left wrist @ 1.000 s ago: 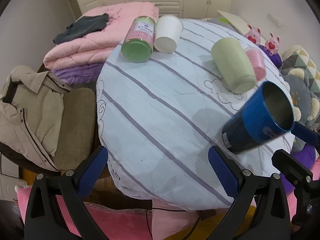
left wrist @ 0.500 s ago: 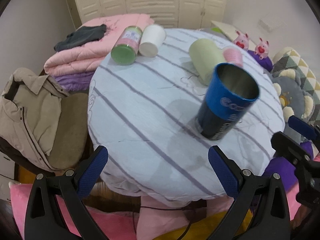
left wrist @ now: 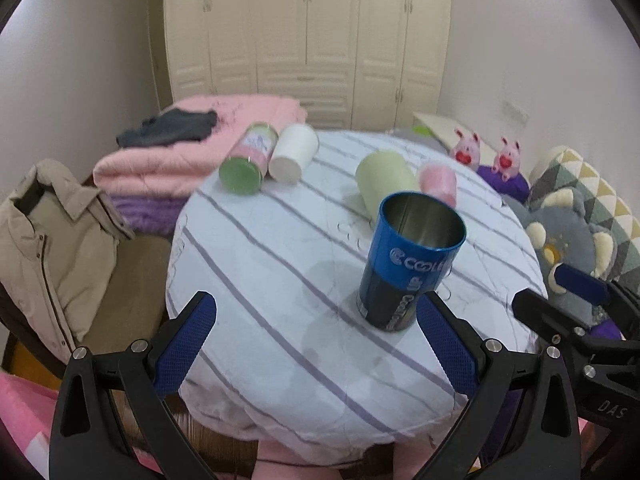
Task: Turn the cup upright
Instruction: 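Lower the upright blue cup onto the bed with the right tool, then open the right tool and withdraw from the upright blue cup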
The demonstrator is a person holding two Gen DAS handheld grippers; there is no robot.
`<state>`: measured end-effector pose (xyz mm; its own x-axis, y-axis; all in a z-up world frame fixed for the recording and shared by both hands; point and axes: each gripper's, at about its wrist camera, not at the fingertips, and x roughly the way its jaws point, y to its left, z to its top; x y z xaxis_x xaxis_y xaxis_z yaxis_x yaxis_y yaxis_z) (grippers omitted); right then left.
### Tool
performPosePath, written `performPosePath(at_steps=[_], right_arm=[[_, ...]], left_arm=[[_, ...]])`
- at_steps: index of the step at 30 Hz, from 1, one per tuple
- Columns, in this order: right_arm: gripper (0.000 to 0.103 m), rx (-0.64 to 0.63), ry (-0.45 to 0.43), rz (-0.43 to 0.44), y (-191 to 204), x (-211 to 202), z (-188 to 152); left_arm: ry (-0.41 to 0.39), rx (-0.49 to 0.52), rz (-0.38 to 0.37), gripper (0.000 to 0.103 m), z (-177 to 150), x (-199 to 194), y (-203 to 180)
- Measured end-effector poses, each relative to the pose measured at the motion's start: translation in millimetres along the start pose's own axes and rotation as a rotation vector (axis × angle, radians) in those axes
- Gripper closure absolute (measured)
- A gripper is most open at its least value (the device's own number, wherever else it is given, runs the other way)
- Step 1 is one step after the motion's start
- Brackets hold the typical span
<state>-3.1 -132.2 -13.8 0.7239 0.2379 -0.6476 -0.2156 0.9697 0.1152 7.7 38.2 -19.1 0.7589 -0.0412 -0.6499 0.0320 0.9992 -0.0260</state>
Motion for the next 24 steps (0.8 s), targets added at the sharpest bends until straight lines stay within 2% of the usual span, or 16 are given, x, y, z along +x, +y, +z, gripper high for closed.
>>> performPosePath(at_steps=[11,24], right_arm=[[0.021,0.008,-0.070,0.004,-0.9,-8.0,-4.8],[0.021,0.009,-0.158,-0.057,-4.8,-11.7,-5.8]], left_arm=[[-0.199,0.011,0.011,0.001,-0.9,-13.8,-10.9],[-0.304,-0.024,0.010,0.001,-1.0,-12.3,-8.6]])
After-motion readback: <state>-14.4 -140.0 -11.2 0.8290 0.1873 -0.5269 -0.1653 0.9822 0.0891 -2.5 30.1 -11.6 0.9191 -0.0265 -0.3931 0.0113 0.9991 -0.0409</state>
